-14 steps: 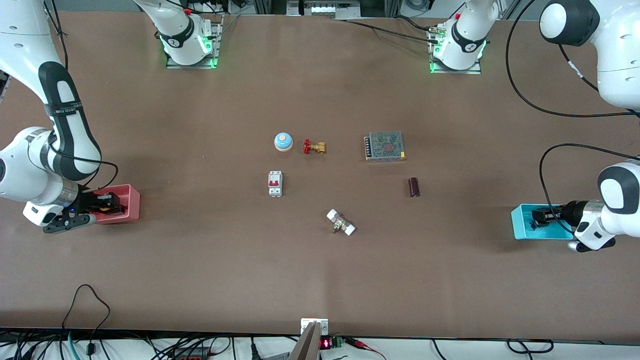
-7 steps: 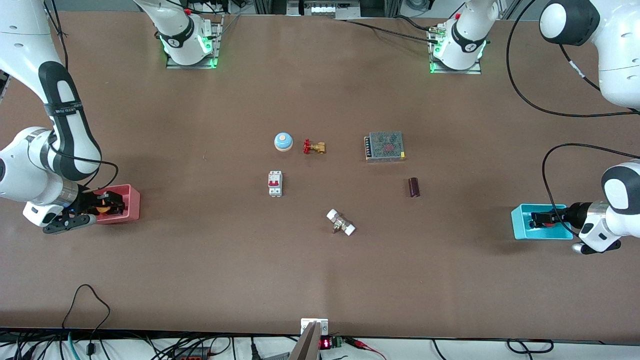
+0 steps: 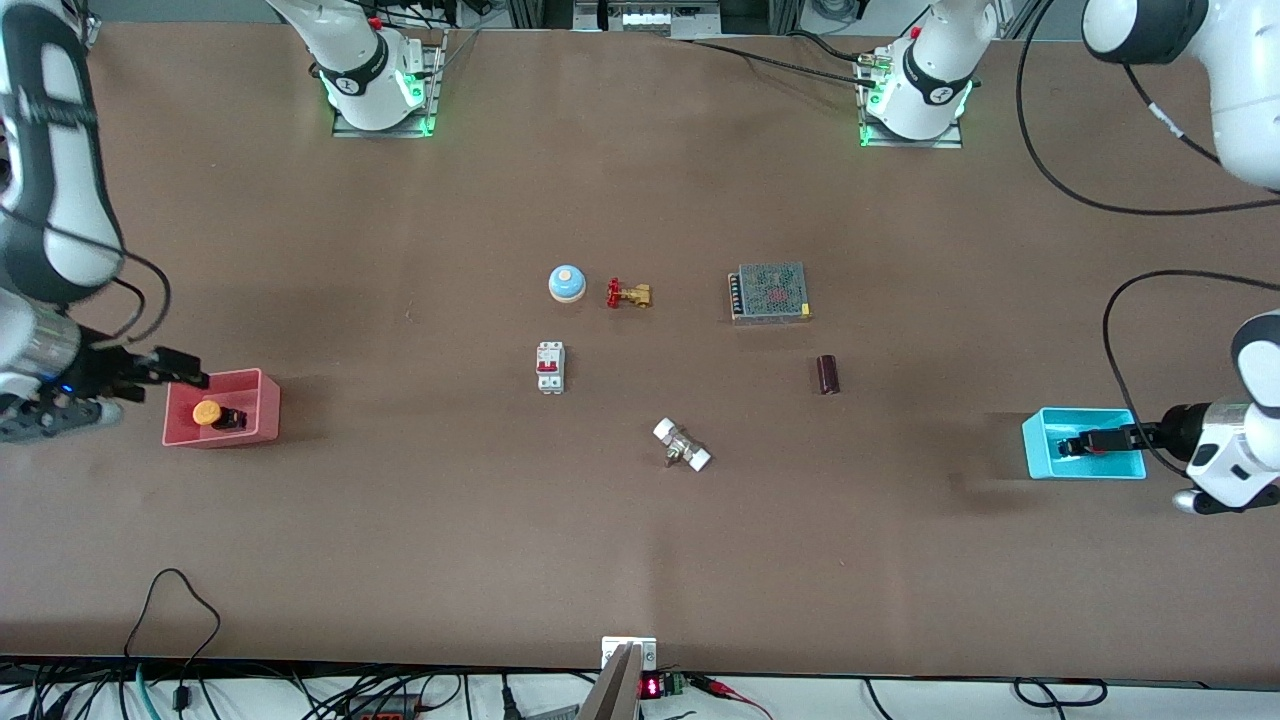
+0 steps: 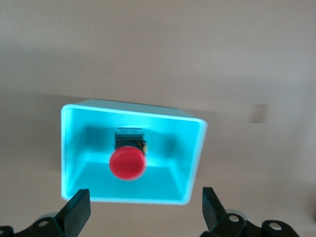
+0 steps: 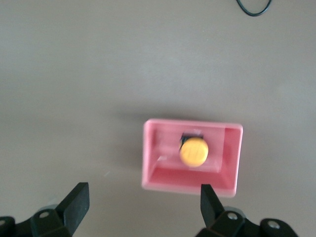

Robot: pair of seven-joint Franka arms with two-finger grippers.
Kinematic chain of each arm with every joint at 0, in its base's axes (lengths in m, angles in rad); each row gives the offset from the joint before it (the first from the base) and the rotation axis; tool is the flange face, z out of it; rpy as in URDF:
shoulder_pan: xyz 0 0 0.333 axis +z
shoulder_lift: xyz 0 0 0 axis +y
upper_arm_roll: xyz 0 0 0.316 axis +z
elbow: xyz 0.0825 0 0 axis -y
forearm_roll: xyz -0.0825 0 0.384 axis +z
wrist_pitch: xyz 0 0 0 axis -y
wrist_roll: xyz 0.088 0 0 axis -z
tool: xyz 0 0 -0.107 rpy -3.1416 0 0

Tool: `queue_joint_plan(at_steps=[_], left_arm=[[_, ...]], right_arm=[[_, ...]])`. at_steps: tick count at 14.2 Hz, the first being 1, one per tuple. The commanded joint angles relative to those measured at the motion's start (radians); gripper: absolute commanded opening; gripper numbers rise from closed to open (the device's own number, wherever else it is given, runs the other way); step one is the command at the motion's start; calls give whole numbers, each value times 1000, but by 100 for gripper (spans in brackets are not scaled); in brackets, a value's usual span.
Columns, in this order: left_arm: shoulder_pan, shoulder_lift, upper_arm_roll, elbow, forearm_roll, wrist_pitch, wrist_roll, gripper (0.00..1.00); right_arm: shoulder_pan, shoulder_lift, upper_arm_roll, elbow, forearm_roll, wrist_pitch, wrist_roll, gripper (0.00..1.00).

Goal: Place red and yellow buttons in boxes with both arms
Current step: 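Open both grippers and lift them away from the boxes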

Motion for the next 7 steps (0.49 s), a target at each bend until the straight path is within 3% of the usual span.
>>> queue_joint_plan(at_steps=[1, 7], left_arm=[[-63, -224, 4, -152, 12, -10, 11, 100], [-238, -547, 11, -296, 10, -36, -166, 100]], right_arm=[[53, -86, 7, 90, -105, -206, 129, 100], [76, -251, 28, 73, -75, -377, 238, 100]])
